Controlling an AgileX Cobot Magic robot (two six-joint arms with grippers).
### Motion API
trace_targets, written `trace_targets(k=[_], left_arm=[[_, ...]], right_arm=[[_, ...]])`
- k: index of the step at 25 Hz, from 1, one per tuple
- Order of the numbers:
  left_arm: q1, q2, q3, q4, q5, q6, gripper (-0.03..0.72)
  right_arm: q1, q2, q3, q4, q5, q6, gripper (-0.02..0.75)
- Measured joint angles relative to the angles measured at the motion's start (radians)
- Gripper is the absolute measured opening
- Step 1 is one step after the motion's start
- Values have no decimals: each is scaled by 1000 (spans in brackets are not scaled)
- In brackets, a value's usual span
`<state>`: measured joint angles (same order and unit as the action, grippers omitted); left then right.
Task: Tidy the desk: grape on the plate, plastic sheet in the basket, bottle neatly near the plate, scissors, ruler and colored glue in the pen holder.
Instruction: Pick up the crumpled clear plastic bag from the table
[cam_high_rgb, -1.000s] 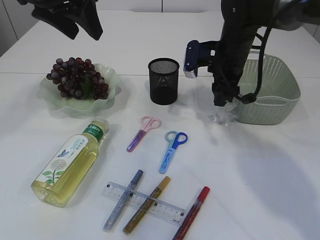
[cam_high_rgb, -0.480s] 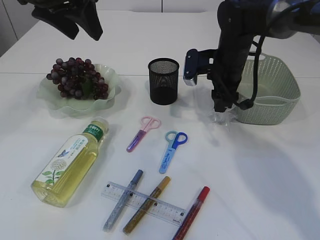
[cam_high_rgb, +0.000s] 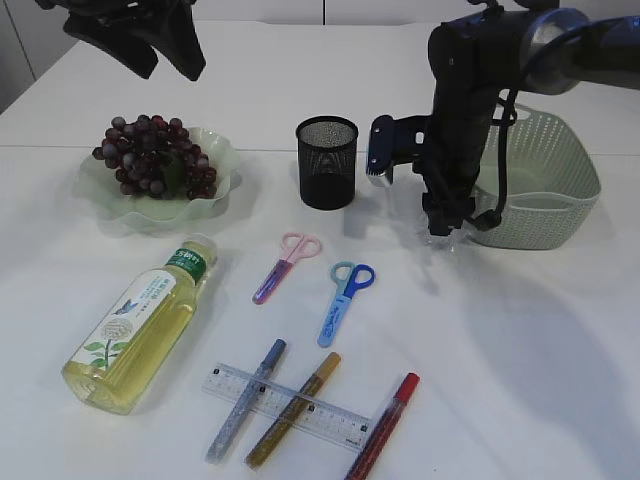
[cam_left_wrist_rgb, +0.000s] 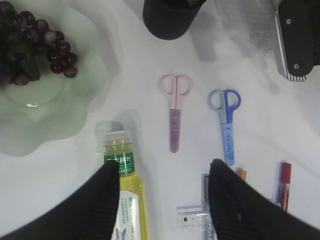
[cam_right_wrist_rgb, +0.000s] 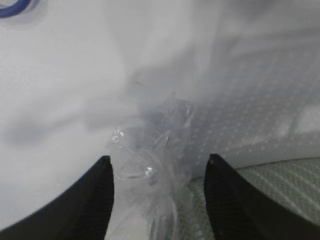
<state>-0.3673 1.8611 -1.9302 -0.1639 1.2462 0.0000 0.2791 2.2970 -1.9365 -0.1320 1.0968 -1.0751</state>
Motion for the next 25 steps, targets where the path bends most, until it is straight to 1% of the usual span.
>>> trace_targets(k=[16,23,25], left_arm=[[0,0,0,0,0,0,414],[0,0,0,0,0,0,377],[0,0,0,0,0,0,374]], right_arm=[[0,0,0,0,-6,2,454],[0,0,0,4,-6,4,454],[0,0,0,4,-6,4,434]])
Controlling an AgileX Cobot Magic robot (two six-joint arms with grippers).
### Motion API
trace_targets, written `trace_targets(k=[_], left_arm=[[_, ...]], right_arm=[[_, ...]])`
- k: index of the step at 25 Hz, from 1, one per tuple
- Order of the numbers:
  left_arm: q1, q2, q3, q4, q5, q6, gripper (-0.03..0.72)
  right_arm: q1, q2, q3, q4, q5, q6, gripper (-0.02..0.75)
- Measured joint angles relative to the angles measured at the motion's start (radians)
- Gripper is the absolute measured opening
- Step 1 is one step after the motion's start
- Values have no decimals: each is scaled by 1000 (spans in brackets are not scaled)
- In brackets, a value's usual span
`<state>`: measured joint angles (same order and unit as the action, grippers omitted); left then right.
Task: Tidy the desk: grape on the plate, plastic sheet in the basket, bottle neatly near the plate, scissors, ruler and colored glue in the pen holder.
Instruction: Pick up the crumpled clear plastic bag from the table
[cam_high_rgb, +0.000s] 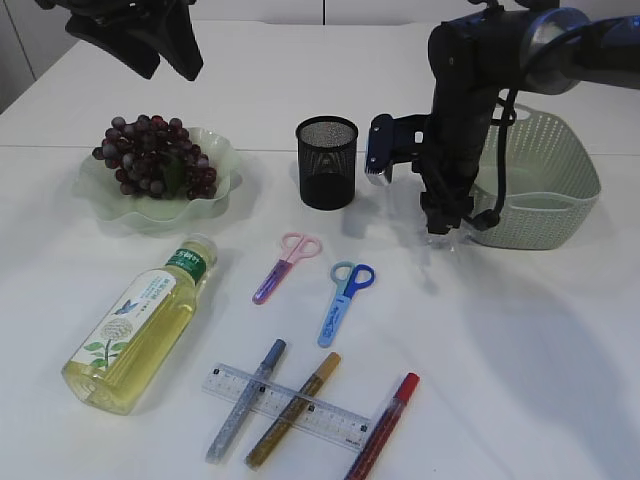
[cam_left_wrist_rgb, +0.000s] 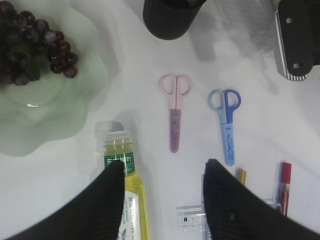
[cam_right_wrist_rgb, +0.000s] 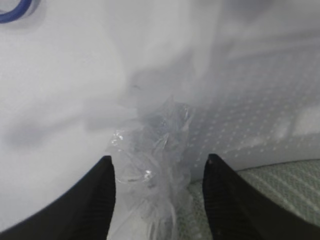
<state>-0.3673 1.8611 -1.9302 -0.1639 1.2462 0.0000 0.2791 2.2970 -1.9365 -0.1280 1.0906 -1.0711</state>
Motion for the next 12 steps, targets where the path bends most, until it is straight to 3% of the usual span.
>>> trace_targets(k=[4,9,12], left_arm=[[0,0,0,0,0,0,372],[0,0,0,0,0,0,372],[0,0,0,0,0,0,372]], right_arm=[[0,0,0,0,0,0,301],[0,0,0,0,7,0,36],[0,0,0,2,27,21,15]])
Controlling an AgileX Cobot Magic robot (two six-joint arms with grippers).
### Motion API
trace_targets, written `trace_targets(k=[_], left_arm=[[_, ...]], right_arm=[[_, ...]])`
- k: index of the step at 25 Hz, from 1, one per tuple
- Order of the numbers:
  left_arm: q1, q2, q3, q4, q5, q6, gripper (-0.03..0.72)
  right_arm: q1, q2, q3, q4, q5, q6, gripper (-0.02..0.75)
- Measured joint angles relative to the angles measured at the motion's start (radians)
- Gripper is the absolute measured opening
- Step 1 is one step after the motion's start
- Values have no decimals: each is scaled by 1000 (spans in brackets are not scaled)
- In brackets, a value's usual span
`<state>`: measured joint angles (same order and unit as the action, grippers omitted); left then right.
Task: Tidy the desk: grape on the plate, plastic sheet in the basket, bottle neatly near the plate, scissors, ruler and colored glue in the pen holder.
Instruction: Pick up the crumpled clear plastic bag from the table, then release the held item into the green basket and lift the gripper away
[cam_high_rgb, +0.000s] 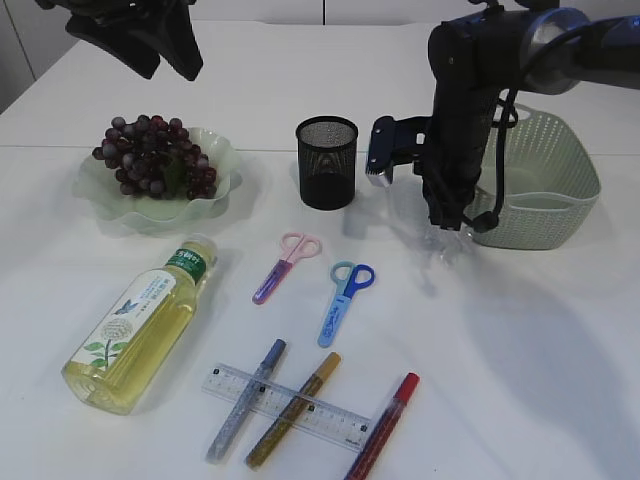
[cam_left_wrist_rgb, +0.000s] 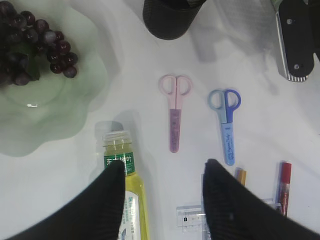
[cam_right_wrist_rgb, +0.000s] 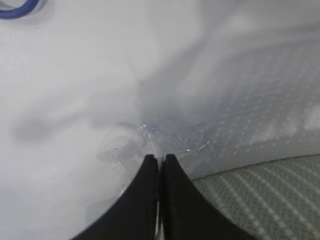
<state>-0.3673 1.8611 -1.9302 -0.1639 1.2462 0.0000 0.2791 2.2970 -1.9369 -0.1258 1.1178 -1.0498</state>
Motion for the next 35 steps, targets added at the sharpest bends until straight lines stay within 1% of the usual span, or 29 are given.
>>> trace_targets(k=[3,7,14,19,23,28,35], left_arm=[[0,0,0,0,0,0,372],[0,0,0,0,0,0,372],[0,0,0,0,0,0,372],[0,0,0,0,0,0,371],[0,0,0,0,0,0,371],[0,0,0,0,0,0,370],[0,0,0,0,0,0,370]], right_arm=[[0,0,0,0,14,51,15],[0,0,-18,5,87,129,15],[0,0,-96,87,100,194,15],[0,0,-167,112,103,421,15],[0,-8,-218,95,105,525,15],[0,-60,-232,60,114,640,15],[0,-122,-243,-71,125,830,15]])
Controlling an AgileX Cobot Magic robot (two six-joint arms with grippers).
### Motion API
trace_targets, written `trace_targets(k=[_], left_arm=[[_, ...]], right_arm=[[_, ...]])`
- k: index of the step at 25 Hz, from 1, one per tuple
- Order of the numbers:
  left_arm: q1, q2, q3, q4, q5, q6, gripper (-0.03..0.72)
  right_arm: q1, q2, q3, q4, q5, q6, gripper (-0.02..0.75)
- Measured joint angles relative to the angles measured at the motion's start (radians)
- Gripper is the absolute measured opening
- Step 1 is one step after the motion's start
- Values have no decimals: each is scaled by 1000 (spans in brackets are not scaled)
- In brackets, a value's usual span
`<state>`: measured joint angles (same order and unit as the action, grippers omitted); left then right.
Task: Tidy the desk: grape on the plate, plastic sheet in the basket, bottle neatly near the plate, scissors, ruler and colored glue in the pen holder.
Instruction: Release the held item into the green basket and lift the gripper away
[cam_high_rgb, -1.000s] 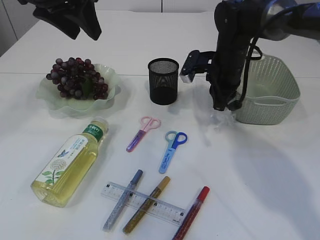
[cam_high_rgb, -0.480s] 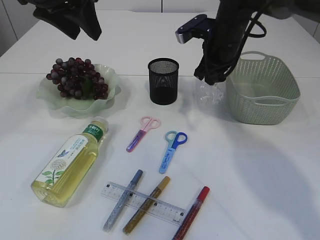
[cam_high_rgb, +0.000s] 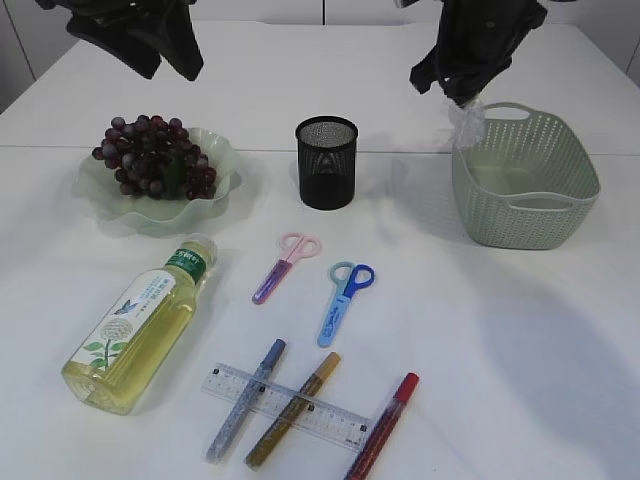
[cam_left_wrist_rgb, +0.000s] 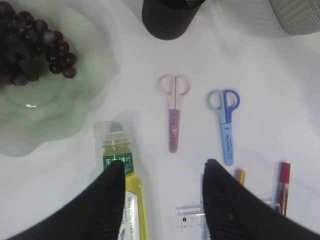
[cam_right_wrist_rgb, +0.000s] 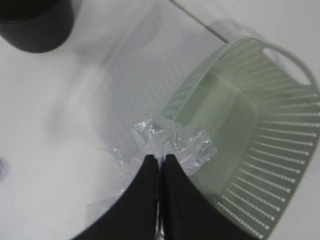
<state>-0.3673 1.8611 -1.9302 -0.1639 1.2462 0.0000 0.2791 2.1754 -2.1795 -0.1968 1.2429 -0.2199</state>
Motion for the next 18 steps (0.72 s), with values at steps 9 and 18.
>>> trace_targets(k=[9,18], left_arm=[[0,0,0,-2,0,0,368],[0,0,0,-2,0,0,364]], right_arm=[[-140,-36,-6,-105,1,157,15],[-229,-37,-6,-23,4,173,15]])
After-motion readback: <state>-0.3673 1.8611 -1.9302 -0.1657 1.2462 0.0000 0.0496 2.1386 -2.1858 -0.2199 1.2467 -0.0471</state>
